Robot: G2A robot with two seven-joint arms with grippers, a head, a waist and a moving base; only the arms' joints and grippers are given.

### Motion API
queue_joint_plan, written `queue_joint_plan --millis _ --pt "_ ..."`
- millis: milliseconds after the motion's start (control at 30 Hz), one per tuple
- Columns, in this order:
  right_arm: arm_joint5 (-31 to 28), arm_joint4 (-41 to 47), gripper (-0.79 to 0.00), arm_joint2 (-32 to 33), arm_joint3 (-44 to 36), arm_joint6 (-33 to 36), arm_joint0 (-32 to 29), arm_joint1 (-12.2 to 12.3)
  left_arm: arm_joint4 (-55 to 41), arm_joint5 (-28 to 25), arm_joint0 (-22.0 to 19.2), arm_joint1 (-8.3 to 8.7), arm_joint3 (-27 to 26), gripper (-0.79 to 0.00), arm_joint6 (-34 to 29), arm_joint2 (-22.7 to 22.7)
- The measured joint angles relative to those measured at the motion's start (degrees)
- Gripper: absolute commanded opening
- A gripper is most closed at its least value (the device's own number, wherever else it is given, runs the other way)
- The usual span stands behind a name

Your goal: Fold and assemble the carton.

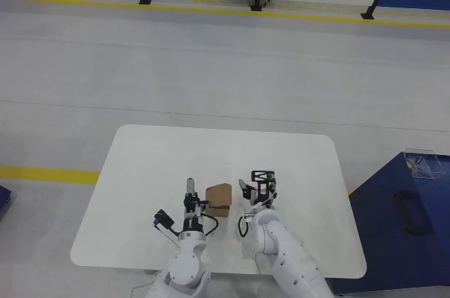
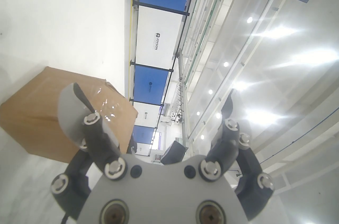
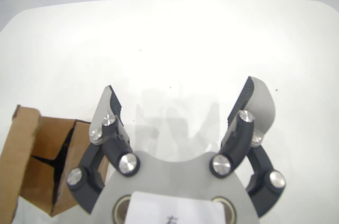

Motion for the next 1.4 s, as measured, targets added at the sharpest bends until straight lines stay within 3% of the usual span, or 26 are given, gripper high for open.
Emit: queue_joint_plan --millis 333,567,633,733,833,900,967,1067,1300,1400 --pt "-5.8 0.8 0.000 2.4 2.6 3.6 0.8 0.4 -6.3 7.7 2.0 -0.49 -3.8 0.000 -6.2 0.7" --pt "-7.4 4.8 0.000 4.4 2.8 2.8 1.2 0.4 -7.2 12.9 6.8 -0.09 -11.1 0.000 -11.0 1.1" --pt "-7.4 4.7 0.000 4.4 2.8 2.9 1.2 0.4 -5.3 12.6 8.4 0.25 -13.7 0.000 -11.5 0.6" --pt "-7.4 4.7 0.000 4.4 2.8 2.9 1.2 0.4 0.8 7.9 10.6 0.76 -16.0 0.000 -10.9 0.0" --pt "-5.5 4.9 0.000 6.0 1.6 1.9 0.5 0.6 7.6 3.9 11.1 0.89 -13.9 0.000 -10.1 1.2" --pt "-2.1 5.9 0.000 8.3 -0.3 3.1 0.2 0.9 12.5 4.4 9.7 0.73 -10.9 0.000 -9.3 2.6" --pt "-3.0 8.2 0.000 10.8 -2.8 5.4 -0.7 1.3 15.4 5.6 8.0 0.53 -8.2 0.000 -9.6 3.7" --pt "-5.6 8.8 0.000 12.5 -4.5 7.5 -1.4 1.7 15.7 5.9 7.7 0.49 -7.8 0.000 -9.5 3.8" --pt "-5.7 9.0 0.000 12.2 -4.6 7.6 -1.5 1.6 15.4 6.0 7.8 0.48 -7.6 0.000 -9.7 3.7" --pt "-11.5 14.8 0.000 14.2 -7.4 12.7 -2.6 2.0 11.0 12.7 4.7 0.39 -5.9 0.000 -13.1 1.9"
